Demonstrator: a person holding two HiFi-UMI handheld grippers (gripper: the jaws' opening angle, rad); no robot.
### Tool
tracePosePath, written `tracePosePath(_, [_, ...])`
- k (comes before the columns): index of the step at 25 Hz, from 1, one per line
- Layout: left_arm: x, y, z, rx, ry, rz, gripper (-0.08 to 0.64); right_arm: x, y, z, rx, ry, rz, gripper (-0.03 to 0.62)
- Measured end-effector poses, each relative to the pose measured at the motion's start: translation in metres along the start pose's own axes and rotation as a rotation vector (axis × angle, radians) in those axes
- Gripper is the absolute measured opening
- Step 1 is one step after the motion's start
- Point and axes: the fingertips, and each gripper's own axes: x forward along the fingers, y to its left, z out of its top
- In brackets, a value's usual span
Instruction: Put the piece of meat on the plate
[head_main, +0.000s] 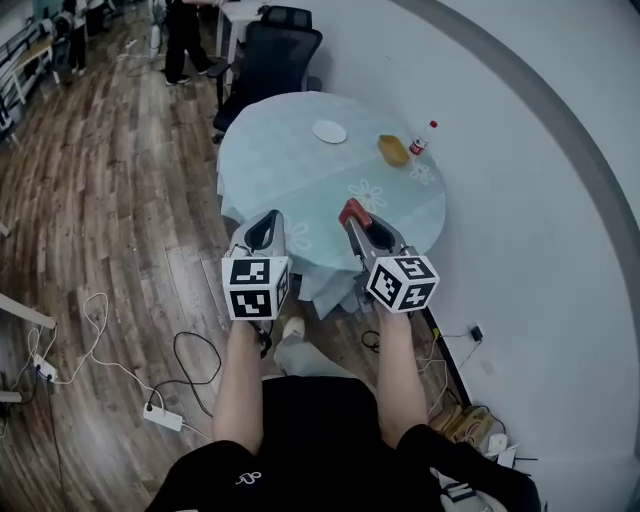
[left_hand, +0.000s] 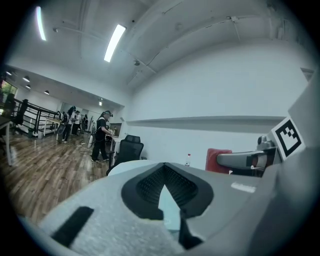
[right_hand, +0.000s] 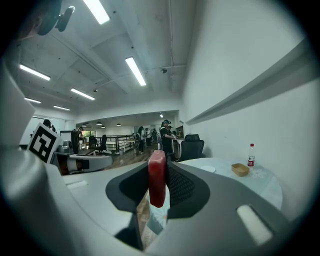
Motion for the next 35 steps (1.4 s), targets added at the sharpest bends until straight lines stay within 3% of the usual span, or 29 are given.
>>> tracePosePath(4, [0.027, 0.020, -0.009, -0.010, 0.016, 0.023, -0.006, 0.040, -0.017, -0.008, 0.000, 0.034, 0.012, 0.100])
tracePosePath(10, [0.075, 0.084, -0.002, -0.038, 0.024, 0.132, -0.006, 0.124, -0.023, -0.016, -0.003, 0.070, 0.104, 0.100])
tracePosePath(15, [0.143, 0.098, -0.015, -0.044, 0.077, 0.133, -0.006, 0.188, -0.065, -0.028, 0.036, 0.114, 0.126, 0.100])
tracePosePath(20, [0.225, 0.108, -0.029, -0.063, 0.166, 0.114, -0.006, 0.245, -0.129, -0.037, 0.089, 0.153, 0.103, 0.100])
tracePosePath(24, [0.287, 0.119, -0.029, -0.036, 0.217, 0.113, -0.006, 0.279, -0.175, -0.044, 0.161, 0.142, 0.069, 0.100])
tracePosePath(29, [0.349, 0.087, -0.045, -0.005, 0.287, 0.039, -0.006, 0.289, -0.239, -0.062, 0.221, 0.168, -0.018, 0.100])
tracePosePath(35, [0.395, 0.075, -0.077, 0.008, 0.389, -0.028, -0.006, 0.297, -0.277, -0.096, 0.274, 0.230, -0.110, 0.100])
